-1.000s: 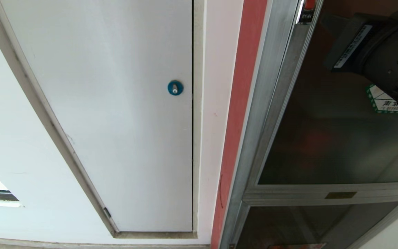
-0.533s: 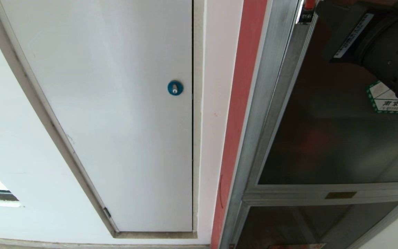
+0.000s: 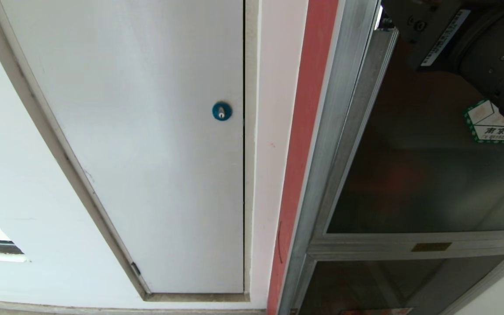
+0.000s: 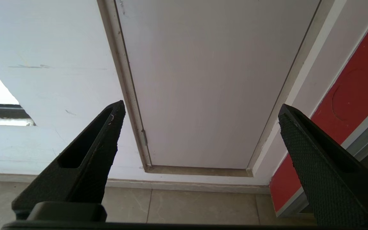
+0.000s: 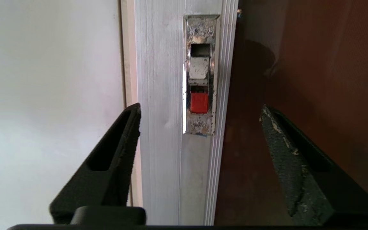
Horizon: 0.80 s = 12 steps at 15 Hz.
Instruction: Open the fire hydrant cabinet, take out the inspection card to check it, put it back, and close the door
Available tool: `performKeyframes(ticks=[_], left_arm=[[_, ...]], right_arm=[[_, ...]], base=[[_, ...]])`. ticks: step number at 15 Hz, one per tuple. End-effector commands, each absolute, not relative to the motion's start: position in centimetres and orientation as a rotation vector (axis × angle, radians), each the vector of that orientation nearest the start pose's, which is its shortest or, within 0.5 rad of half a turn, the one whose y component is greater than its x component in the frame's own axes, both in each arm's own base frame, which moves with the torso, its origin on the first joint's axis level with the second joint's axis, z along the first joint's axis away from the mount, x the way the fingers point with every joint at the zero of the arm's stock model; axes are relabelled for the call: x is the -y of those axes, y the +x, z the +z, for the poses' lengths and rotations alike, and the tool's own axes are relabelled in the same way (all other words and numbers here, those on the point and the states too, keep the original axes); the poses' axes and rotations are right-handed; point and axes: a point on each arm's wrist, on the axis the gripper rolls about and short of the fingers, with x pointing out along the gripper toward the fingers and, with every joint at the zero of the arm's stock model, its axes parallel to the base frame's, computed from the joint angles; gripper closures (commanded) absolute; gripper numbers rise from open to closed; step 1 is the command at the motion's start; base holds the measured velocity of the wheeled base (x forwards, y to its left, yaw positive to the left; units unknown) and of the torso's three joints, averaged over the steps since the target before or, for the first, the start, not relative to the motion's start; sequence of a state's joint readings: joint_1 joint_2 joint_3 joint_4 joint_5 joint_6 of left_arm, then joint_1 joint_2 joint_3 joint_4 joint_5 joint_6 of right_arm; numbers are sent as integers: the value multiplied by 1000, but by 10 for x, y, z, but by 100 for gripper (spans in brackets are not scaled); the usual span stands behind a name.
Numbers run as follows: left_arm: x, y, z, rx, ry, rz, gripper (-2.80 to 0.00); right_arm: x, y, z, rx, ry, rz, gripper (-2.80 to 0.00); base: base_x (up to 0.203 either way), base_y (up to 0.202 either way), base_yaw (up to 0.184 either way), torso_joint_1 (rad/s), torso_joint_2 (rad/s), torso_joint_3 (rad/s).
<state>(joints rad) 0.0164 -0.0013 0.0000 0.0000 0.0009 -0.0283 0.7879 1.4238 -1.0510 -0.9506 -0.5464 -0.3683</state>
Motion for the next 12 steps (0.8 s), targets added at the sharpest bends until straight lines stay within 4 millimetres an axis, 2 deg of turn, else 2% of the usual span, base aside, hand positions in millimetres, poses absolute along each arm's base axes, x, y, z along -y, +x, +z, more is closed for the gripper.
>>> performKeyframes(ticks=[1, 5, 12], left_arm=[[0, -23, 75, 0, -29, 18, -280], [0, -23, 75, 0, -29, 18, -280], [0, -23, 75, 0, -29, 18, -280]], right_arm=[[-154, 170, 364, 504, 4, 139, -280], [-162, 179, 368, 507, -3, 130, -280], [-155, 198, 369, 508, -18, 60, -280]], base=[[0, 0, 0, 0, 0, 0], [0, 0, 0, 0, 0, 0], [0, 0, 0, 0, 0, 0]])
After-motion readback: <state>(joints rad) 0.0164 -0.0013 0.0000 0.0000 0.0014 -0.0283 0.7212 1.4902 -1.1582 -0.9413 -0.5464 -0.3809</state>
